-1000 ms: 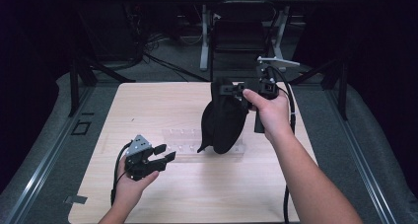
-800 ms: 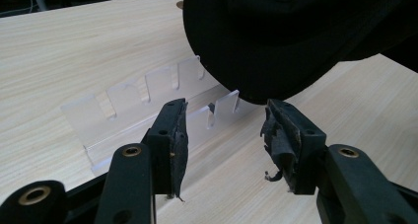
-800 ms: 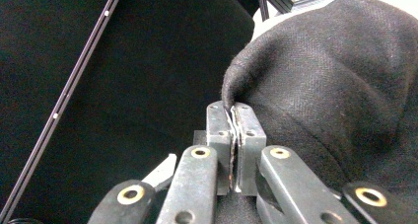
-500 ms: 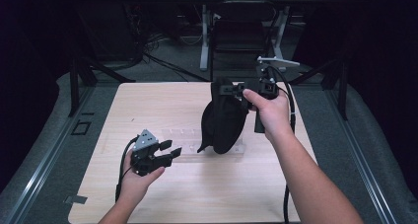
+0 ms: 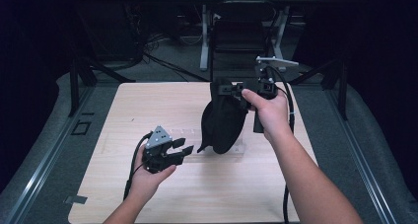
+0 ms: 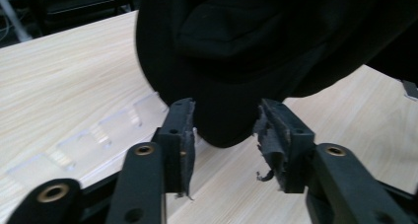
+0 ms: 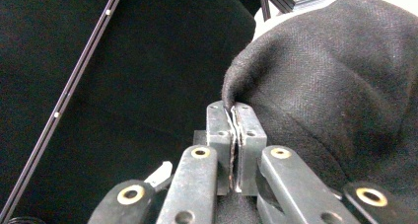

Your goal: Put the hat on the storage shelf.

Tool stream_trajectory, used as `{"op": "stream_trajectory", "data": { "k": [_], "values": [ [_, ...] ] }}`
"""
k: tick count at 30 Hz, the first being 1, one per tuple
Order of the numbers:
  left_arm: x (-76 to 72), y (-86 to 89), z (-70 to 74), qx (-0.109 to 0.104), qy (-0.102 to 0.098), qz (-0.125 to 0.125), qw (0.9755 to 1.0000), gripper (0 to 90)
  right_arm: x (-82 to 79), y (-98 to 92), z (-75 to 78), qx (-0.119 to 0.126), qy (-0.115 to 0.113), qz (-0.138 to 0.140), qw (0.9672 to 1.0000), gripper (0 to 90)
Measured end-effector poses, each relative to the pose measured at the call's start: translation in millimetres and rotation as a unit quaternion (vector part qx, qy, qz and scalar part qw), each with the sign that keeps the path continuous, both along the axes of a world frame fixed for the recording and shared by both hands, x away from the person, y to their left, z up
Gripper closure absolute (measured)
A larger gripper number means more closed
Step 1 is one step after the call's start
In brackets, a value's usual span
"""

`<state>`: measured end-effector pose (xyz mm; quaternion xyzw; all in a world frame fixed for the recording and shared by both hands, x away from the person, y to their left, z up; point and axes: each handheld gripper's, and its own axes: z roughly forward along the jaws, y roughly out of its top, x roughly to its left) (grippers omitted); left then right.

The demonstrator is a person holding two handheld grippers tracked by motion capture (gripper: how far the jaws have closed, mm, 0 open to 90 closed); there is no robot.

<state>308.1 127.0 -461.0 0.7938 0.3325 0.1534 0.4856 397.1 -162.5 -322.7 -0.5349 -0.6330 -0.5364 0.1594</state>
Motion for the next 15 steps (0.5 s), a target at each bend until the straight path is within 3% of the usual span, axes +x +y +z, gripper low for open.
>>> {"op": "stream_trajectory", "data": {
  "k": [15],
  "values": [
    [-1.8, -26.6, 2.7, 0.012, -0.003, -0.029, 0.9995, 66.9, 0.0, 4.5, -0.4, 0.002, -0.002, 0.003, 1.0000, 87.6]
  ]
}}
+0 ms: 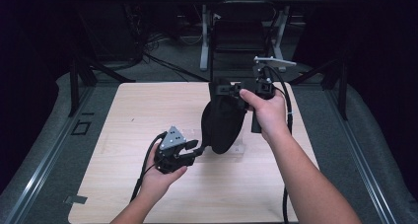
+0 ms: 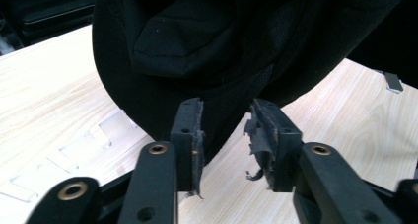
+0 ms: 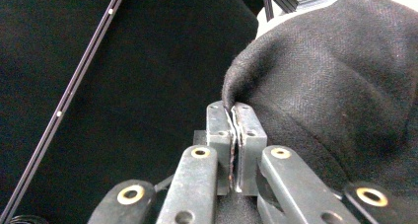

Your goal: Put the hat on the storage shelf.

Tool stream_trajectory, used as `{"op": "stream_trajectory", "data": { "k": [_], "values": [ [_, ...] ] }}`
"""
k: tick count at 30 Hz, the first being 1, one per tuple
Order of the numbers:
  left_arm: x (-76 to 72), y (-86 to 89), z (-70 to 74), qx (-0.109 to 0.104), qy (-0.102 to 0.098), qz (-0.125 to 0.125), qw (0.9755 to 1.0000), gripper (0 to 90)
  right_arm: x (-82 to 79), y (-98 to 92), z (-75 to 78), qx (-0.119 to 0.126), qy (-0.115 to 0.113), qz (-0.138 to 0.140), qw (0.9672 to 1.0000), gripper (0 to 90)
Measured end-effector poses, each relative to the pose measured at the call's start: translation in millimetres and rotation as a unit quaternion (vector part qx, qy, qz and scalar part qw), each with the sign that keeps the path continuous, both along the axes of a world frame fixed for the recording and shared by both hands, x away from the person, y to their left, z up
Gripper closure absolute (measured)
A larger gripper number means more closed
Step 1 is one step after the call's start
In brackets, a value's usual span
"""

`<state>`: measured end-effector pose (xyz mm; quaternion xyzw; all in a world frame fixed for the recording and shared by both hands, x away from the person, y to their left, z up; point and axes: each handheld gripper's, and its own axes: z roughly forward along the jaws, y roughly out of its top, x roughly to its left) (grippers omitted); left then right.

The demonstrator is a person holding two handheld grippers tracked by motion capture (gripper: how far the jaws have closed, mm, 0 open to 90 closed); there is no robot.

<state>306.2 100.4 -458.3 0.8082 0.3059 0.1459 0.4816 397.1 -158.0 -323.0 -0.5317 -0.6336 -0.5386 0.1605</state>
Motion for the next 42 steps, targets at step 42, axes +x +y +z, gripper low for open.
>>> {"op": "stream_trajectory", "data": {
  "k": [42],
  "values": [
    [-1.5, -12.1, -1.8, 0.044, -0.025, 0.001, 0.9987, 78.4, -2.1, 6.4, 0.8, 0.004, -0.003, 0.008, 1.0000, 86.9]
  ]
}}
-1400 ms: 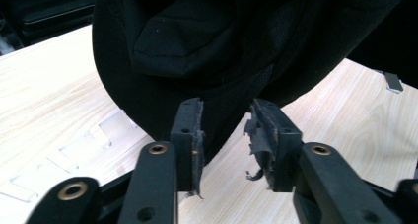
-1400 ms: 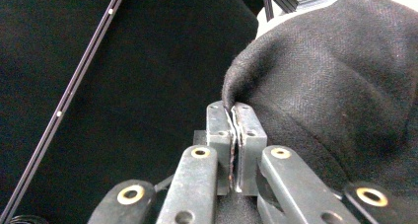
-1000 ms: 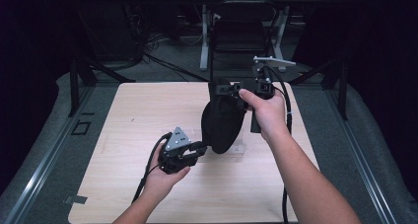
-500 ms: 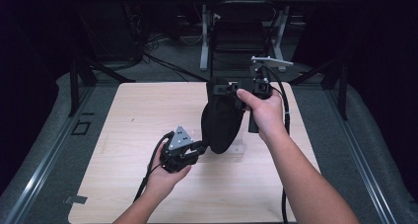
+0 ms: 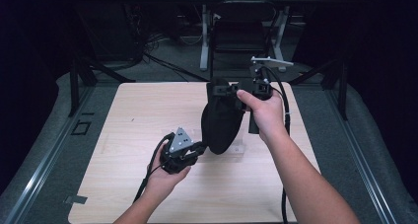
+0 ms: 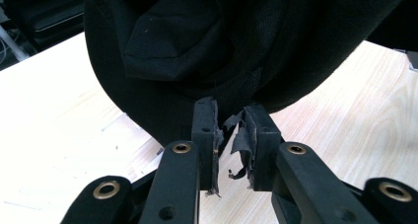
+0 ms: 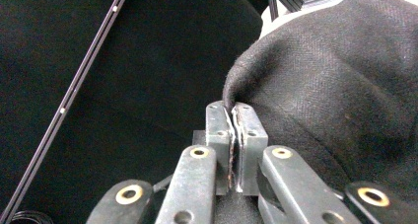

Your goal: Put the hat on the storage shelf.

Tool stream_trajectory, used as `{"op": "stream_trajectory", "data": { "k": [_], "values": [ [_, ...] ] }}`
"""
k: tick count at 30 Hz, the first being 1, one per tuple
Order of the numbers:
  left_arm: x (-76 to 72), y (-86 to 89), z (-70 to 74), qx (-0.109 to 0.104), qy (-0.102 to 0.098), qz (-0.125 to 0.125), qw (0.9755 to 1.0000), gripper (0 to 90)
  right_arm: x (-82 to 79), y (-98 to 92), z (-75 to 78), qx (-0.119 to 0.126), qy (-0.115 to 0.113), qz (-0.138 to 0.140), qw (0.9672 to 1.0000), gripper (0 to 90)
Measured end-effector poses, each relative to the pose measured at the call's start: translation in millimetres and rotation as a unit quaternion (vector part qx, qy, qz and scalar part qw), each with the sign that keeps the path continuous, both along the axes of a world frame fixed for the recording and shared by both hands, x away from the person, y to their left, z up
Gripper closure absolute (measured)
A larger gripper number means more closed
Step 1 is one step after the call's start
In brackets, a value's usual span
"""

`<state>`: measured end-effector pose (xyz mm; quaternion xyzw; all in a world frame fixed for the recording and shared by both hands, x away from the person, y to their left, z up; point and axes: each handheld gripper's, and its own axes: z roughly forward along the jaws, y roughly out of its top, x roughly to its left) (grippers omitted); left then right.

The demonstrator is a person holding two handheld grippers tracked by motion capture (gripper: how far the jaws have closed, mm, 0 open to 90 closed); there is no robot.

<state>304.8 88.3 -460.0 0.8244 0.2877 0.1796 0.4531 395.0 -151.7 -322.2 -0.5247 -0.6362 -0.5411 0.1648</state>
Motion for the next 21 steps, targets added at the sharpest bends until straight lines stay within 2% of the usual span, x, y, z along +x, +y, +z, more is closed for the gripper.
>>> {"op": "stream_trajectory", "data": {
  "k": [13, 21],
  "values": [
    [-0.8, 0.5, 0.3, 0.005, -0.006, 0.007, 0.9999, 79.9, -7.3, -6.2, 8.1, 0.010, -0.016, 0.001, 0.9998, 85.9],
    [-2.1, 7.7, -0.5, 0.017, -0.013, 0.013, 0.9997, 82.8, -11.1, -19.7, 10.3, 0.000, -0.021, -0.010, 0.9997, 85.9]
  ]
}}
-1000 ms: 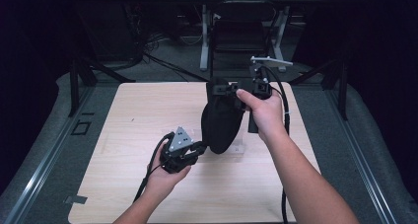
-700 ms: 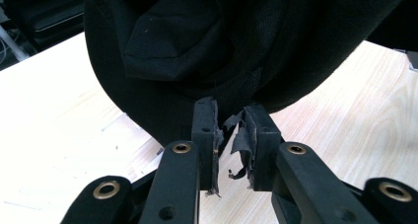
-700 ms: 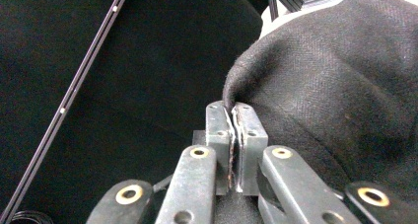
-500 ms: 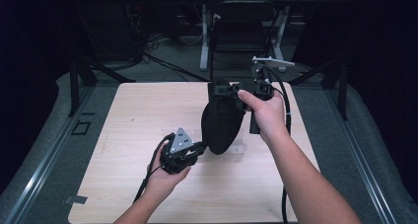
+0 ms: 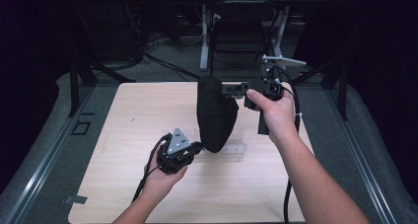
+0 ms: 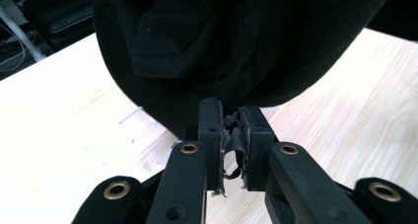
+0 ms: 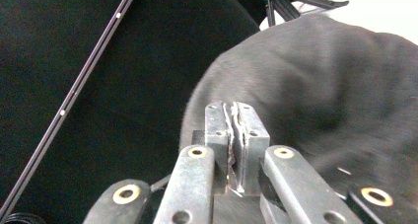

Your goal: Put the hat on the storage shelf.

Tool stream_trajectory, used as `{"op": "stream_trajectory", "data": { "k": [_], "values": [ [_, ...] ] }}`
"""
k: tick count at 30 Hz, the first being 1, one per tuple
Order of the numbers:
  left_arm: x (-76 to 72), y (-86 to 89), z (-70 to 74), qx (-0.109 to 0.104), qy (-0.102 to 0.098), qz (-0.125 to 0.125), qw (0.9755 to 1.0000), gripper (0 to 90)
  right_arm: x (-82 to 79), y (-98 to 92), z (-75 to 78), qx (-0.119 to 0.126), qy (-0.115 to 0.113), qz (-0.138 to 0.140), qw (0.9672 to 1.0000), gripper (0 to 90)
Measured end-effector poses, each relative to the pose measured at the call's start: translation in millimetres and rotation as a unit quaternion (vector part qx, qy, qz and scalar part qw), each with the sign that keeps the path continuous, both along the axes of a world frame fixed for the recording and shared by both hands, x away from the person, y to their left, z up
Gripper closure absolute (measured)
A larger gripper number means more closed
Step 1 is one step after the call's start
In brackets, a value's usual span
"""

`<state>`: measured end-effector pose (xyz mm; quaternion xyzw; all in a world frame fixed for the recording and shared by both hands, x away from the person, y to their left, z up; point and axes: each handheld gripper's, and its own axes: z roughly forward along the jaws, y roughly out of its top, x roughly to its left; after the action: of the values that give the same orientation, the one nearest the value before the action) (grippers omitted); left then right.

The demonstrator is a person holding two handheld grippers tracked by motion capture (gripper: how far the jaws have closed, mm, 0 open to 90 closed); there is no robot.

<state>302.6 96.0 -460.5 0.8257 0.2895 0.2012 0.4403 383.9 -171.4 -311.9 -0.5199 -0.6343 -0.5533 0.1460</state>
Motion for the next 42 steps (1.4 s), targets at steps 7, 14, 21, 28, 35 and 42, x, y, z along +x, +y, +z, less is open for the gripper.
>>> {"op": "stream_trajectory", "data": {
  "k": [7, 14, 21, 28, 35, 42],
  "values": [
    [-0.6, 13.9, -5.7, 0.007, 0.001, 0.009, 0.9999, 84.9, -9.2, -13.2, 1.3, -0.016, -0.010, -0.010, 0.9998, 85.1],
    [0.9, 22.0, -14.8, 0.014, 0.010, 0.019, 0.9997, 85.2, -14.2, -22.9, -0.4, -0.022, -0.013, -0.020, 0.9995, 85.1],
    [2.1, 30.3, -32.0, 0.011, 0.018, 0.031, 0.9993, 85.0, -18.6, -32.1, -5.5, -0.032, -0.021, -0.030, 0.9988, 85.0],
    [1.3, 39.2, -39.5, -0.006, 0.030, 0.044, 0.9986, 84.1, -26.6, -38.1, -6.2, -0.051, -0.037, -0.038, 0.9973, 83.7],
    [-0.3, 46.2, -43.8, -0.016, 0.035, 0.052, 0.9979, 78.7, -33.3, -45.7, -10.6, -0.065, -0.039, -0.043, 0.9962, 82.6],
    [-5.2, 57.2, -41.9, -0.057, 0.047, 0.053, 0.9959, 62.5, -40.5, -55.5, -19.6, -0.087, -0.042, -0.055, 0.9938, 82.0]
  ]
}}
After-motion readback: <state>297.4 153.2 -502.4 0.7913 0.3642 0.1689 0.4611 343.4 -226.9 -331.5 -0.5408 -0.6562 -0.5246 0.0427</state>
